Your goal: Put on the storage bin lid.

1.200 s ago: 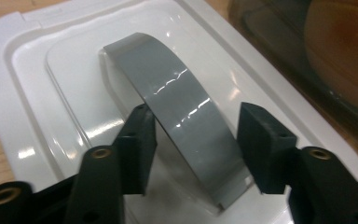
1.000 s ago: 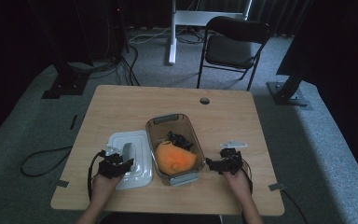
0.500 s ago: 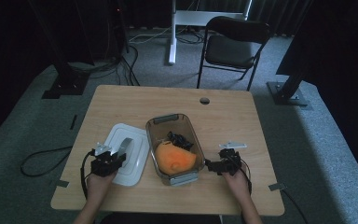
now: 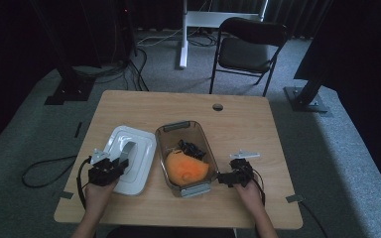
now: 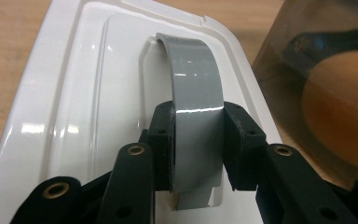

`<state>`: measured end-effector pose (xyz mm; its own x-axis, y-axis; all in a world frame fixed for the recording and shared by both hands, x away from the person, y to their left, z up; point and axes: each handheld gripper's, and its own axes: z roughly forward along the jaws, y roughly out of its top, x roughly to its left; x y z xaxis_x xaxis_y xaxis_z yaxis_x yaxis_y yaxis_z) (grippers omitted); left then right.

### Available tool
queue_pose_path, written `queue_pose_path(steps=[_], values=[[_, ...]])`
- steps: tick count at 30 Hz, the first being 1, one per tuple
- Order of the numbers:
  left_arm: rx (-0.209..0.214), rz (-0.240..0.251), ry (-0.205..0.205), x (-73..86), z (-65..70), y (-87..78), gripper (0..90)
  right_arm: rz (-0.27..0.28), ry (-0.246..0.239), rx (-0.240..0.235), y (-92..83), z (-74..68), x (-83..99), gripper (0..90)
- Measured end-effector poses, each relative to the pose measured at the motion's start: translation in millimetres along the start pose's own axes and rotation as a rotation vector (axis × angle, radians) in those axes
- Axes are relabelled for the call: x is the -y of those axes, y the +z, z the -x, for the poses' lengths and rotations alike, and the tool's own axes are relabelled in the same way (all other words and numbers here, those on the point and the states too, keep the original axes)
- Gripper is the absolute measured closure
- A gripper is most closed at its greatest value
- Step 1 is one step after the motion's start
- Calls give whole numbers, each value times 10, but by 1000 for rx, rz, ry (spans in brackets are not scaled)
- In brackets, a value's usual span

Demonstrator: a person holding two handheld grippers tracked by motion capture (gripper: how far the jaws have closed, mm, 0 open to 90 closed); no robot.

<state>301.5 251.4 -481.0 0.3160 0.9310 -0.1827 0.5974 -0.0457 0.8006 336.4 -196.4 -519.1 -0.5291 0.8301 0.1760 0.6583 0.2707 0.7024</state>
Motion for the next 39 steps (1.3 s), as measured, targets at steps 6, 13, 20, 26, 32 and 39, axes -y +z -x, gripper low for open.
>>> queue_pose_path(steps=[6,13,20,26,32,39], values=[[-10,23,9,-66,4,-112,681,-13,-32,-14,42,-70,-3,112],[-8,34,23,-105,26,-167,681,-12,-34,-25,42,-76,6,112],[-9,29,18,-115,-4,-177,681,-13,-42,-42,61,-120,9,112],[4,49,18,-152,-1,-246,681,-19,-64,-55,78,-170,5,112],[7,58,19,-196,-2,-284,681,-22,-83,-62,113,-238,-10,112],[11,85,2,-232,-44,-344,681,-21,-104,-74,155,-316,-21,112]])
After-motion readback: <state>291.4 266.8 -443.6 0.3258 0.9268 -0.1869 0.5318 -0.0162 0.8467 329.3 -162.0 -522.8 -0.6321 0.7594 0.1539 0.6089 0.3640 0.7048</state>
